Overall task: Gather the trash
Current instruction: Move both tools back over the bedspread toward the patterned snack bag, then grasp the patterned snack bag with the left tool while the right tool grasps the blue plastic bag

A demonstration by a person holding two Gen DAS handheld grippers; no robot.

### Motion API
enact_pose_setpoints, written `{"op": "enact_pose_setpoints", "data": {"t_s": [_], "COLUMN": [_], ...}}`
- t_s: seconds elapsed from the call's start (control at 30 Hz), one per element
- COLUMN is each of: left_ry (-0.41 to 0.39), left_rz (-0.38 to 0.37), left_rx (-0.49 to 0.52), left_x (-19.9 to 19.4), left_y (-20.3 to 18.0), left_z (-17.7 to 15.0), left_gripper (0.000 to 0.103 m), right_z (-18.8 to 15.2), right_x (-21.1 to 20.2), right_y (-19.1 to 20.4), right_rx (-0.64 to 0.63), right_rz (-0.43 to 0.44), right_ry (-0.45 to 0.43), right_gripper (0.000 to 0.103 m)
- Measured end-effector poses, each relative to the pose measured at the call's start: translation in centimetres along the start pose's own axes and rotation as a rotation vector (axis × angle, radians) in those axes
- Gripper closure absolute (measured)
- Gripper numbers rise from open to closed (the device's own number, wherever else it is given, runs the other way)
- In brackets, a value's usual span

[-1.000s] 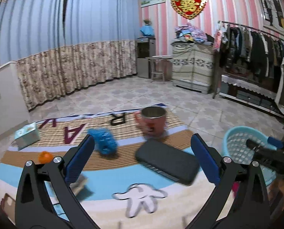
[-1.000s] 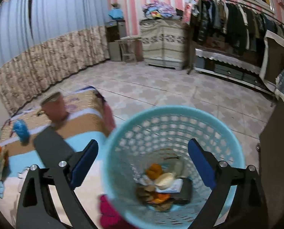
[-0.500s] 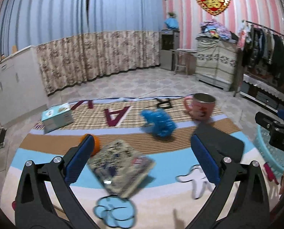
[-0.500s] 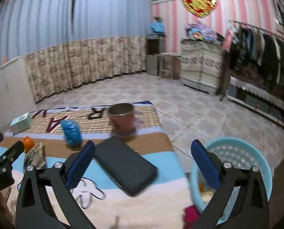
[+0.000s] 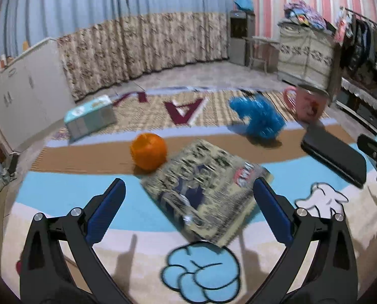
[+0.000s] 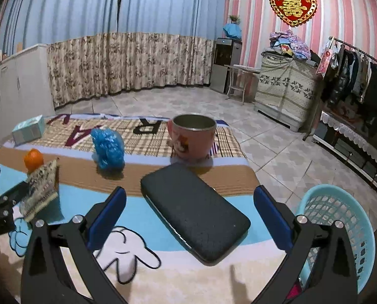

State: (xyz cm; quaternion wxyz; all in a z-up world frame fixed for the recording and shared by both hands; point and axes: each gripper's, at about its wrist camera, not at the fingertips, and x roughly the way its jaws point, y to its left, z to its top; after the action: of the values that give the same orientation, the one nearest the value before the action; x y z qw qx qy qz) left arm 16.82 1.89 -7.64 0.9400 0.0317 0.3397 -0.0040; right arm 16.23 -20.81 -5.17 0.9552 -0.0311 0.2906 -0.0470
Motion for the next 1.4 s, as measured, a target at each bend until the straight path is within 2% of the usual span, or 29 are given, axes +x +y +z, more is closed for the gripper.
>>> {"op": "enact_pose_setpoints", "data": {"t_s": [0.3,0.47,0.57,0.73,0.87,0.93,1.03,1.17,1.4], "left_ry": [0.043,0.110,0.137,0.165,0.161,0.154,0.131,0.063,-0.025], "left_rz": [-0.015,-0.040,-0.072,-0.115,-0.133,-0.141,-0.148,-0.150,-0.128], "left_rx": [0.001,-0.044,-0.056,-0.096,-0.070,-0.056,-0.046,-0.042,-0.114], "left_x": [1.1,2.7,3.3,4.1,3.9,3.6,2.5,0.0,-3.3], "left_y": [-1.7,-1.3,-1.1,-0.7,-1.1,-1.4,-1.4,-0.6,3.8], "left_z": [-0.6,-0.5,-0.4,-0.1,0.1,0.2,0.8,2.3,4.3], "left_gripper": [0.006,0.008,0.018,0.048,0.060,0.070,0.077,0.081,0.089], "right_z": [0.1,0.1,0.1,-0.1,-0.3,-0.3,-0.3,-0.3,-0.3], "right_x": [1.0,1.4,1.9,2.2,2.3,2.3,2.3,2.3,2.1], "right_y": [-2.8,-3.1,-3.1,-2.9,-2.6,-2.6,-2.5,-2.5,-2.1], "right_rx": [0.152,0.165,0.167,0.160,0.152,0.152,0.150,0.148,0.132], "right_rz": [0.038,0.029,0.037,0.053,0.064,0.069,0.071,0.071,0.073], "right_ry": [0.048,0.060,0.071,0.086,0.089,0.093,0.092,0.091,0.089], "right_gripper": [0.005,0.005,0.005,0.005,0.005,0.005,0.005,0.005,0.005]}}
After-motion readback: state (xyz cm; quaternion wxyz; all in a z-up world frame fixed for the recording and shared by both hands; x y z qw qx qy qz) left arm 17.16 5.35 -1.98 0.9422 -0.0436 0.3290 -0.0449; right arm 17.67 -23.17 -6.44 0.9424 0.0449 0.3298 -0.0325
